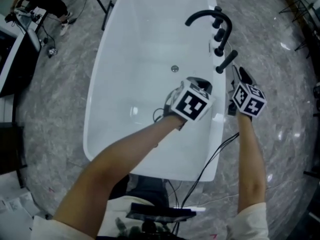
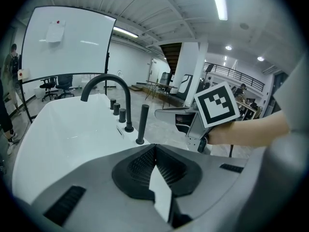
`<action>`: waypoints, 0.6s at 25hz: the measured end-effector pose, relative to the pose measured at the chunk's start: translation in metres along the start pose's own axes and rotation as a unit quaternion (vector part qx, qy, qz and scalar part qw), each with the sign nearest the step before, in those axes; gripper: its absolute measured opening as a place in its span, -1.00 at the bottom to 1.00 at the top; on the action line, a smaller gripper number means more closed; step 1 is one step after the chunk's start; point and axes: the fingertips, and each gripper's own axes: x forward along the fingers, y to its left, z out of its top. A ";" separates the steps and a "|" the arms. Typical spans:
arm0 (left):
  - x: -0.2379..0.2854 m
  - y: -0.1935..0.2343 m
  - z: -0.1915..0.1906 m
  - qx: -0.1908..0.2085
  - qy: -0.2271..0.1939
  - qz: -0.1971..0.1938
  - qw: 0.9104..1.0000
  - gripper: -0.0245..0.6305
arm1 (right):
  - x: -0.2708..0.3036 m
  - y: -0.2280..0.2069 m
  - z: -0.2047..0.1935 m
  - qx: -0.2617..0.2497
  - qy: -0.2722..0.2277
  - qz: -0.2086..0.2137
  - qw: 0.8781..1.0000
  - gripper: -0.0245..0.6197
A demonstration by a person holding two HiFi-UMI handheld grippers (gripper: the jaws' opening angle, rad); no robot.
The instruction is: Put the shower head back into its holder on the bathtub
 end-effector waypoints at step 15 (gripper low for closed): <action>-0.105 -0.039 -0.039 0.040 0.001 -0.024 0.999 -0.88 | -0.132 0.111 -0.003 0.047 -0.017 0.031 0.998 -0.70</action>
